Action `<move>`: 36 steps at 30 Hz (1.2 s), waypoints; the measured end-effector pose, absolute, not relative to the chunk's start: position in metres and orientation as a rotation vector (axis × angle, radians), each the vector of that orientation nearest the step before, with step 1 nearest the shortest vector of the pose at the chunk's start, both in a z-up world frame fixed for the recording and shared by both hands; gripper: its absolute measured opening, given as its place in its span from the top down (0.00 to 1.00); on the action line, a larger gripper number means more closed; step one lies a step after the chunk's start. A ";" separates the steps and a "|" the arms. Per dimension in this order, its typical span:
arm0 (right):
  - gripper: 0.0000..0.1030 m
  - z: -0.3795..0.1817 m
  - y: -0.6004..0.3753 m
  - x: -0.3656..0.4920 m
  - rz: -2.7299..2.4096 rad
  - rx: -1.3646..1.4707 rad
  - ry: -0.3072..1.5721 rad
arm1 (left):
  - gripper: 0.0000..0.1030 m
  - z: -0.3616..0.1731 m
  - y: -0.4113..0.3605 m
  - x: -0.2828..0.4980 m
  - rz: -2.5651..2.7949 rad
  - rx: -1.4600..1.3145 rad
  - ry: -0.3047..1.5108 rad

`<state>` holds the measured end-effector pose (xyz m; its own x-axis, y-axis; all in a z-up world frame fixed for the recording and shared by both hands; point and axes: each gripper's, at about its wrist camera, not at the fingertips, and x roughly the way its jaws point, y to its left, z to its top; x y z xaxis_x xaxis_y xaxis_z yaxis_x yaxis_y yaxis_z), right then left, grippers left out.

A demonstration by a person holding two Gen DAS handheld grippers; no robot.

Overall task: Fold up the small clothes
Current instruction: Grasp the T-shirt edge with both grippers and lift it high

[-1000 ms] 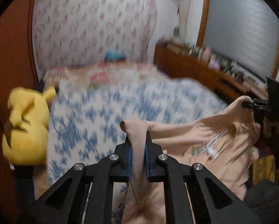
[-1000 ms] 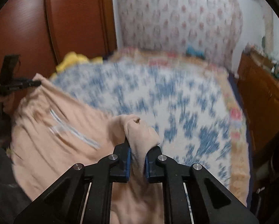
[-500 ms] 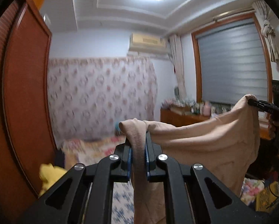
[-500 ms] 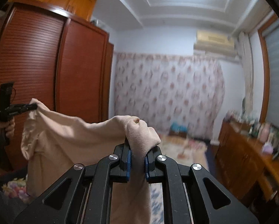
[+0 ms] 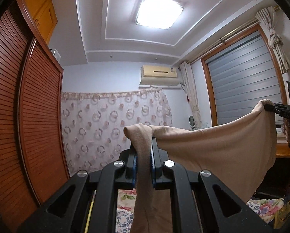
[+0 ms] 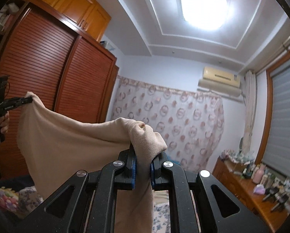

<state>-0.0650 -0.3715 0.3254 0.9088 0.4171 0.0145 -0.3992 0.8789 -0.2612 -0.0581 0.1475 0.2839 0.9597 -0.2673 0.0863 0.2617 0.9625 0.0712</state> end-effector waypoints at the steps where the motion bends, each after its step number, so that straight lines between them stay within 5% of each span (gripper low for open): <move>1: 0.92 0.327 -0.373 -0.068 0.419 -0.264 -0.075 | 0.91 0.287 0.149 -0.066 -0.269 0.060 -0.106; 15: 0.92 0.330 -0.379 -0.049 0.355 -0.324 -0.041 | 0.91 0.291 0.133 -0.042 -0.252 0.093 -0.088; 36: 0.92 0.102 -0.353 0.268 0.388 -0.286 0.461 | 0.91 0.084 0.107 0.275 -0.211 0.104 0.411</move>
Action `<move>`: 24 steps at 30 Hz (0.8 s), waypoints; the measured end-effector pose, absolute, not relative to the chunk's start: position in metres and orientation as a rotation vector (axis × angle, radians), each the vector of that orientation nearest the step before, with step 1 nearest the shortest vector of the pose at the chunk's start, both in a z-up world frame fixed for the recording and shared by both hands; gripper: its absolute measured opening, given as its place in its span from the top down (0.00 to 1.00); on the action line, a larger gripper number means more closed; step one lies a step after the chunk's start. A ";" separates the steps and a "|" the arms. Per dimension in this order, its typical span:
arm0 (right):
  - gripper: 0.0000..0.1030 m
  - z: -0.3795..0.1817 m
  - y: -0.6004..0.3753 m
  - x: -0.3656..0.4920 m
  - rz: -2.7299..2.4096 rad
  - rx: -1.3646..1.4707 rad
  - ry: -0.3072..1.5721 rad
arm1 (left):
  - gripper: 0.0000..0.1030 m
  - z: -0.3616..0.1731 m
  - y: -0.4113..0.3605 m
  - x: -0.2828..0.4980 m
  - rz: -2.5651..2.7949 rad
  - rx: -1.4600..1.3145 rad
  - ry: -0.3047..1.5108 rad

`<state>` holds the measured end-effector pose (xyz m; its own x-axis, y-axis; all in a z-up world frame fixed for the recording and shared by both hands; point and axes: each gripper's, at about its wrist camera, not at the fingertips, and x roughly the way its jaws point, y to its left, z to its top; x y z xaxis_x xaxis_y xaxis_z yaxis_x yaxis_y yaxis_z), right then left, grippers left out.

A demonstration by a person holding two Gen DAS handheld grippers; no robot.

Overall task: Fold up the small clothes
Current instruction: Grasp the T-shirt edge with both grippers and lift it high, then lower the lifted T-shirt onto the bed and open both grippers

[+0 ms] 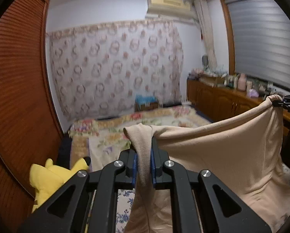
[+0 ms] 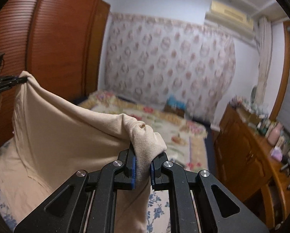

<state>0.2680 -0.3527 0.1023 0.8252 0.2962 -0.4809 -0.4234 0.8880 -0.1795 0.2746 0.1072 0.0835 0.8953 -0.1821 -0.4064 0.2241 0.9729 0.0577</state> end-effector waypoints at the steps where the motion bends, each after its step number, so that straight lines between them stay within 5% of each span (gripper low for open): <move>1: 0.92 0.093 -0.353 0.282 0.385 -0.286 0.487 | 0.91 0.076 0.104 0.285 -0.211 0.106 0.431; 13: 0.91 -0.012 -0.355 0.406 0.360 -0.254 0.787 | 0.90 -0.007 0.079 0.374 -0.226 0.124 0.666; 19: 0.91 -0.046 -0.353 0.431 0.344 -0.225 0.868 | 0.82 -0.029 0.081 0.388 -0.254 0.098 0.750; 22: 0.76 -0.052 -0.351 0.428 0.316 -0.221 0.880 | 0.78 -0.031 0.088 0.381 -0.246 0.088 0.770; 24: 0.55 -0.052 -0.354 0.421 0.314 -0.197 0.881 | 0.66 -0.030 0.090 0.369 -0.237 0.085 0.777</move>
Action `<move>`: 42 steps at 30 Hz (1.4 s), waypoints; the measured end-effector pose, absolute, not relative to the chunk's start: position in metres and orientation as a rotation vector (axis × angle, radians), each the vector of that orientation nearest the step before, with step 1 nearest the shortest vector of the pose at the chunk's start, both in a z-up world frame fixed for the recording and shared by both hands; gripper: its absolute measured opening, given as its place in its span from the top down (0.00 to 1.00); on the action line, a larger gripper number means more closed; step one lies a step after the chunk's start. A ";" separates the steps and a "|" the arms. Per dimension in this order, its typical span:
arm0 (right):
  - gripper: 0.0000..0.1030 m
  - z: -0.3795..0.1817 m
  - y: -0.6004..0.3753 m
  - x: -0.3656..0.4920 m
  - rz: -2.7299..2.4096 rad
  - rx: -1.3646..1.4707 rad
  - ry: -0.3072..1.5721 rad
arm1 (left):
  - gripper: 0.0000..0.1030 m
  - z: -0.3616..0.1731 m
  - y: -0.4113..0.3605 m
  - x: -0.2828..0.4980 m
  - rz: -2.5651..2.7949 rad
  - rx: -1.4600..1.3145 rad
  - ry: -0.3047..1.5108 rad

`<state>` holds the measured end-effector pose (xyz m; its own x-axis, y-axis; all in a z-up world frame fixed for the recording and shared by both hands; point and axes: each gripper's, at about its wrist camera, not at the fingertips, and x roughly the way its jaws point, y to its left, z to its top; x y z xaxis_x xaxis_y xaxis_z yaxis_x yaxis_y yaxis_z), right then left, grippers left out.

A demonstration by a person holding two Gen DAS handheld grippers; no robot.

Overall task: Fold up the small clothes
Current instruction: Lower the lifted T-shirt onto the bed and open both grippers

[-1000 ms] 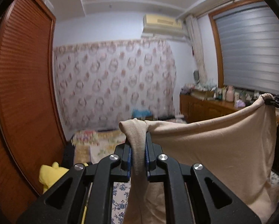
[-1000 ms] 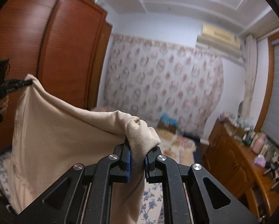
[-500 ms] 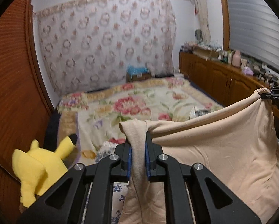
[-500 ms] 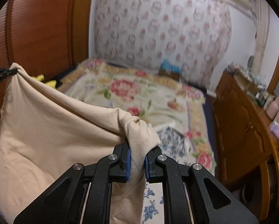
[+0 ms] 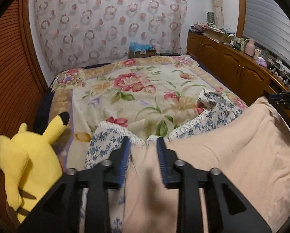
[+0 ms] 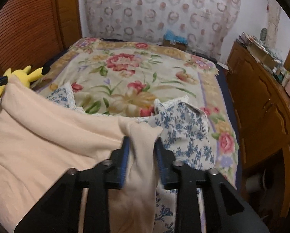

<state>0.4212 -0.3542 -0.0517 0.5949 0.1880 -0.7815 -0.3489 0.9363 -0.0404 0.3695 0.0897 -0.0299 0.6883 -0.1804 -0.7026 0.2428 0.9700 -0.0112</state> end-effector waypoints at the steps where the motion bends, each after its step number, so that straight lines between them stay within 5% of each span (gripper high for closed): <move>1: 0.50 -0.051 -0.356 0.418 0.313 -0.188 0.877 | 0.63 -0.030 0.094 0.367 -0.236 0.079 0.782; 5: 0.38 -0.044 -0.362 0.388 0.282 -0.171 0.841 | 0.45 -0.032 0.104 0.342 -0.227 0.053 0.796; 26: 0.38 -0.067 -0.387 0.241 0.250 0.008 0.930 | 0.44 -0.080 0.128 0.243 -0.117 -0.047 0.905; 42: 0.45 -0.080 -0.357 0.256 0.272 0.002 0.930 | 0.45 -0.092 0.125 0.243 -0.130 -0.083 0.908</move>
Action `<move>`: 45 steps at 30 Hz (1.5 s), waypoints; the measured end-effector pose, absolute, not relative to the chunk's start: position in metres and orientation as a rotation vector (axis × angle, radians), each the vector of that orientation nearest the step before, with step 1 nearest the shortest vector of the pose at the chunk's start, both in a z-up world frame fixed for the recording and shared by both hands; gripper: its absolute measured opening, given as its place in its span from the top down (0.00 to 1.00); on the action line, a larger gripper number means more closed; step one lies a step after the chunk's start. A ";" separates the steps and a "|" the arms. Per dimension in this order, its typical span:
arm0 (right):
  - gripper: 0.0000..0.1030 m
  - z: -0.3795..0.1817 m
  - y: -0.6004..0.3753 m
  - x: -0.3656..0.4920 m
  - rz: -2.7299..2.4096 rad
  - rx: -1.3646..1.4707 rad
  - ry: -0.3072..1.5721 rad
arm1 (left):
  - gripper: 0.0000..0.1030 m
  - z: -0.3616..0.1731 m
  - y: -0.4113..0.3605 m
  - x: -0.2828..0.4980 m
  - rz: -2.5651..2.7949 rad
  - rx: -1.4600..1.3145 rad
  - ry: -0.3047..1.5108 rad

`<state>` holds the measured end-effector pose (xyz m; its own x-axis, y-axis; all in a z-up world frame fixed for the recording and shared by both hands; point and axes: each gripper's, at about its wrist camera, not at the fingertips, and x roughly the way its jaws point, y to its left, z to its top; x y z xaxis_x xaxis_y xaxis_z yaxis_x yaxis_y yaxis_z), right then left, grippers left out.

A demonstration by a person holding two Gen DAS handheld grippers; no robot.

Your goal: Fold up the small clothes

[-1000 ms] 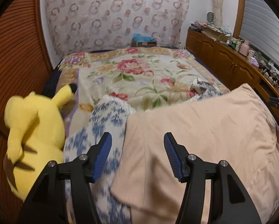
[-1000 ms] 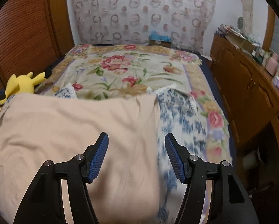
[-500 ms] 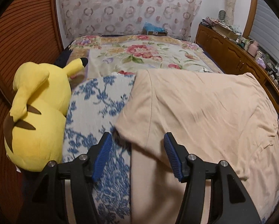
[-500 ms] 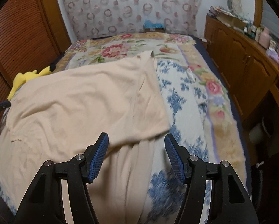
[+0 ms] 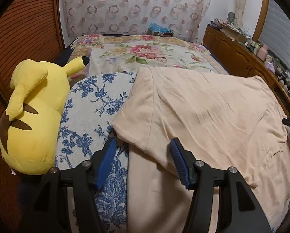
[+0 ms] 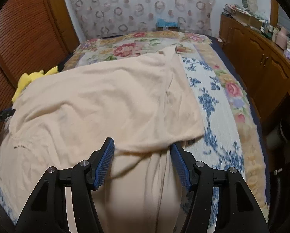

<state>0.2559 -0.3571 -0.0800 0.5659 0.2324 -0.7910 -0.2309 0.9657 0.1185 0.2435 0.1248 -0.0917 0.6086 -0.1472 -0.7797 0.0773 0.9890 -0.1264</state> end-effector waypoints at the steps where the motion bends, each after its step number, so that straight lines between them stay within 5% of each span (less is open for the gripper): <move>1: 0.46 -0.080 -0.356 0.258 0.266 -0.006 0.925 | 0.45 -0.091 0.127 0.246 -0.137 -0.097 0.907; 5: 0.61 -0.079 -0.353 0.262 0.253 -0.018 0.908 | 0.69 -0.088 0.134 0.257 -0.157 -0.128 0.893; 6: 0.70 -0.080 -0.353 0.262 0.253 -0.022 0.909 | 0.82 -0.088 0.136 0.260 -0.154 -0.125 0.892; 8: 0.91 -0.078 -0.350 0.263 0.269 -0.046 0.905 | 0.86 -0.088 0.138 0.266 -0.138 -0.128 0.898; 9: 0.92 -0.078 -0.351 0.262 0.274 -0.043 0.900 | 0.93 -0.087 0.138 0.266 -0.140 -0.125 0.894; 45: 0.98 0.039 -0.361 0.191 0.348 -0.017 0.528 | 1.00 0.007 0.144 0.171 -0.155 -0.163 0.567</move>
